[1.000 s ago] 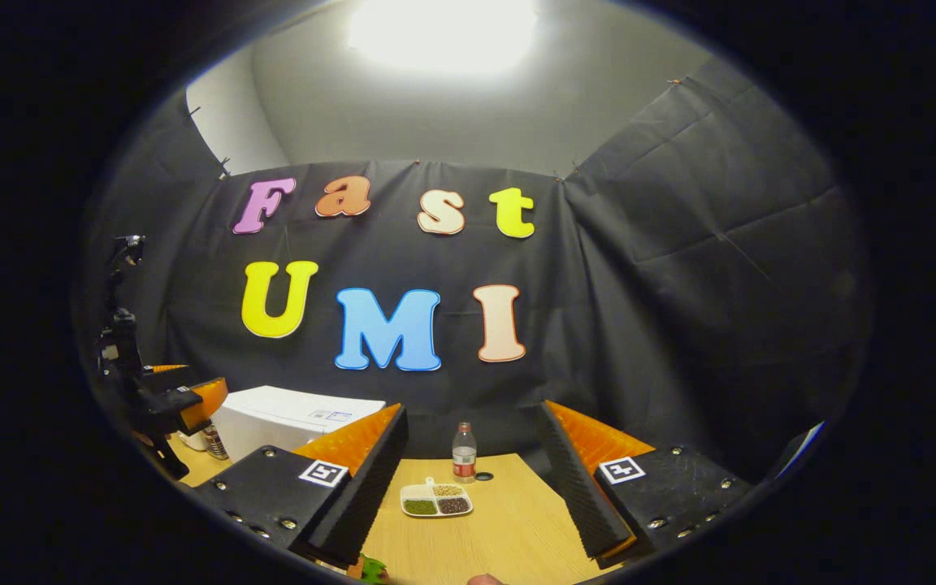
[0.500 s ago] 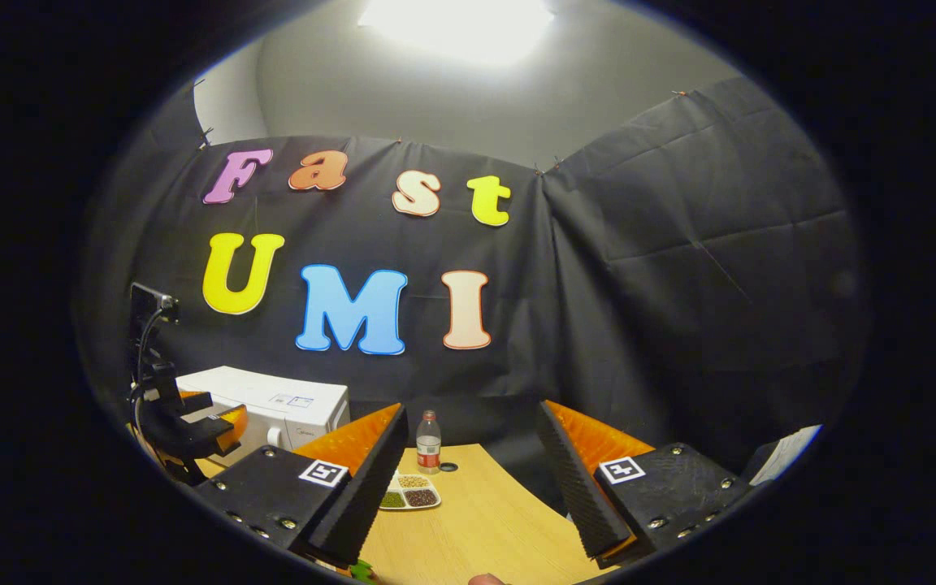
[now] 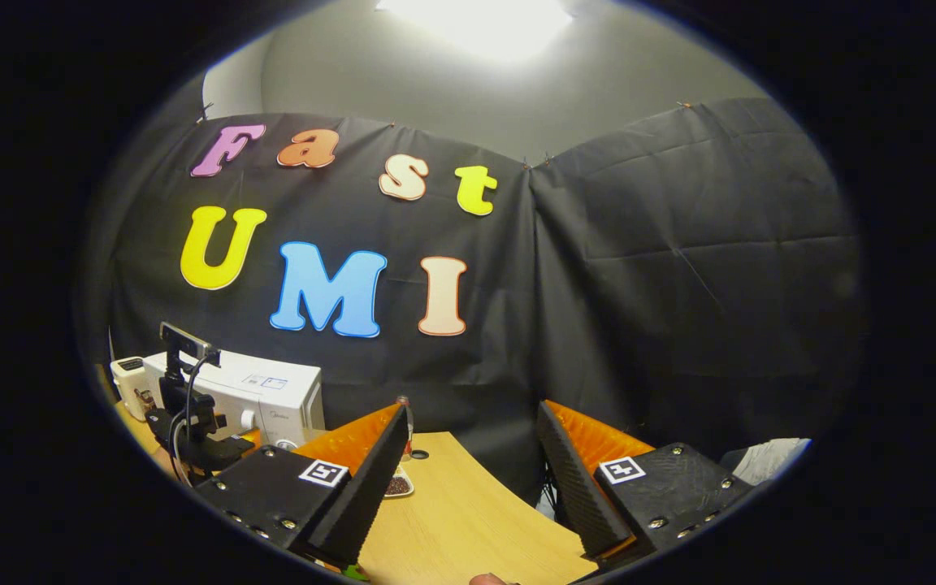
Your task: Open the microwave oven with the left hand, put the food in, and close the microwave oven.
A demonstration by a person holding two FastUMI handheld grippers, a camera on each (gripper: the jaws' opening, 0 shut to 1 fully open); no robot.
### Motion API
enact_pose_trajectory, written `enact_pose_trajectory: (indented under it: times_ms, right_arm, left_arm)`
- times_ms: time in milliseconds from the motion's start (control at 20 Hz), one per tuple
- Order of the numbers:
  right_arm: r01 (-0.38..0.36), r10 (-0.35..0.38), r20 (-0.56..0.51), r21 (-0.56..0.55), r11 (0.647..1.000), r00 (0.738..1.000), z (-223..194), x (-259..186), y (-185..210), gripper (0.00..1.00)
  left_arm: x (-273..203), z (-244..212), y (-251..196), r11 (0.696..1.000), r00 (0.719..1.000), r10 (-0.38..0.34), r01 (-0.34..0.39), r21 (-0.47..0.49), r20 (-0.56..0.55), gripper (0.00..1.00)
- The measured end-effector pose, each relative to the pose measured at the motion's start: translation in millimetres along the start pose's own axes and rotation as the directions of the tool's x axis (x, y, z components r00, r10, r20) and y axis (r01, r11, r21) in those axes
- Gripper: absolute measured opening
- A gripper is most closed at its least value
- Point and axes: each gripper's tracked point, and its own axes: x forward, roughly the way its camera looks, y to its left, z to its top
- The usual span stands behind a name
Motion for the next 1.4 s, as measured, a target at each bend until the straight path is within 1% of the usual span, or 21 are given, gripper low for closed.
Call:
enact_pose_trajectory:
  times_ms: [150,200,350,400,450,500,550,650,700,800,850,900,950,1050,1100,1150,1200,1250,1400]
  right_arm:
    - [0.016,-0.016,-0.003,-0.014,1.000,1.000,2,-4,-3,0.96]
    - [0.021,-0.021,-0.005,-0.013,1.000,1.000,2,-5,-5,0.96]
    - [0.042,-0.042,-0.007,-0.024,0.999,0.999,2,-10,-14,0.96]
    - [0.046,-0.046,-0.007,-0.027,0.999,0.999,3,-10,-17,0.96]
    - [0.049,-0.050,-0.009,-0.030,0.998,0.999,2,-12,-19,0.96]
    - [0.050,-0.051,-0.011,-0.031,0.998,0.999,1,-13,-21,0.96]
    - [0.050,-0.050,-0.012,-0.031,0.998,0.999,2,-14,-22,0.96]
    - [0.056,-0.057,-0.014,-0.037,0.998,0.998,1,-16,-28,0.96]
    - [0.056,-0.057,-0.013,-0.040,0.998,0.998,2,-17,-30,0.96]
    - [0.053,-0.053,-0.013,-0.045,0.998,0.998,2,-21,-34,0.96]
    - [0.051,-0.052,-0.012,-0.047,0.998,0.999,1,-22,-36,0.96]
    - [0.049,-0.049,-0.011,-0.047,0.998,0.999,2,-23,-38,0.96]
    - [0.046,-0.046,-0.011,-0.046,0.998,0.999,1,-22,-40,0.96]
    - [0.034,-0.035,-0.012,-0.039,0.999,0.999,0,-23,-43,0.96]
    - [0.026,-0.026,-0.013,-0.036,0.999,1.000,-1,-22,-44,0.96]
    - [0.018,-0.018,-0.012,-0.031,0.999,1.000,-2,-21,-45,0.96]
    - [0.007,-0.007,-0.010,-0.024,1.000,1.000,-3,-19,-45,0.96]
    - [-0.009,0.009,-0.009,-0.013,1.000,1.000,-4,-19,-45,0.96]
    - [-0.082,0.082,-0.012,0.010,0.997,0.997,-8,-11,-35,0.96]
  left_arm:
    - [13,-10,-4,1.000,1.000,-0.001,0.002,0.020,-0.022,0.88]
    - [16,-13,-8,1.000,1.000,-0.011,0.011,0.020,-0.030,0.82]
    - [22,-19,-10,1.000,0.999,-0.006,0.007,0.020,-0.042,0.63]
    - [25,-21,-11,1.000,0.999,-0.002,0.003,0.022,-0.044,0.59]
    - [24,-21,-12,1.000,0.999,0.000,0.001,0.023,-0.044,0.53]
    - [25,-18,-14,1.000,0.999,0.000,0.001,0.023,-0.042,0.39]
    - [27,-19,-10,0.999,0.999,0.017,-0.016,0.028,-0.039,0.38]
    - [26,-19,-10,0.999,0.999,0.025,-0.024,0.032,-0.042,0.36]
    - [25,-19,-10,0.999,0.999,0.029,-0.028,0.027,-0.046,0.30]
    - [24,-17,-10,0.999,0.998,0.045,-0.044,0.016,-0.048,0.28]
    - [24,-20,-9,0.999,0.997,0.053,-0.052,0.014,-0.049,0.20]
    - [24,-17,-8,0.998,0.997,0.062,-0.062,0.009,-0.048,0.21]
    - [24,-19,-9,0.998,0.996,0.066,-0.066,0.004,-0.057,0.10]
    - [19,-20,-9,0.997,0.994,0.071,-0.072,-0.007,-0.078,0.17]
    - [15,-22,-9,0.997,0.992,0.075,-0.078,-0.023,-0.100,0.12]
    - [6,-27,-10,0.995,0.990,0.082,-0.089,-0.053,-0.119,0.12]
    - [-3,-26,-9,0.994,0.992,0.081,-0.087,-0.064,-0.097,0.16]
    - [-14,-24,-10,0.994,0.994,0.078,-0.083,-0.067,-0.072,0.12]
    - [-36,-31,-8,0.995,0.994,0.064,-0.070,-0.074,-0.083,0.12]
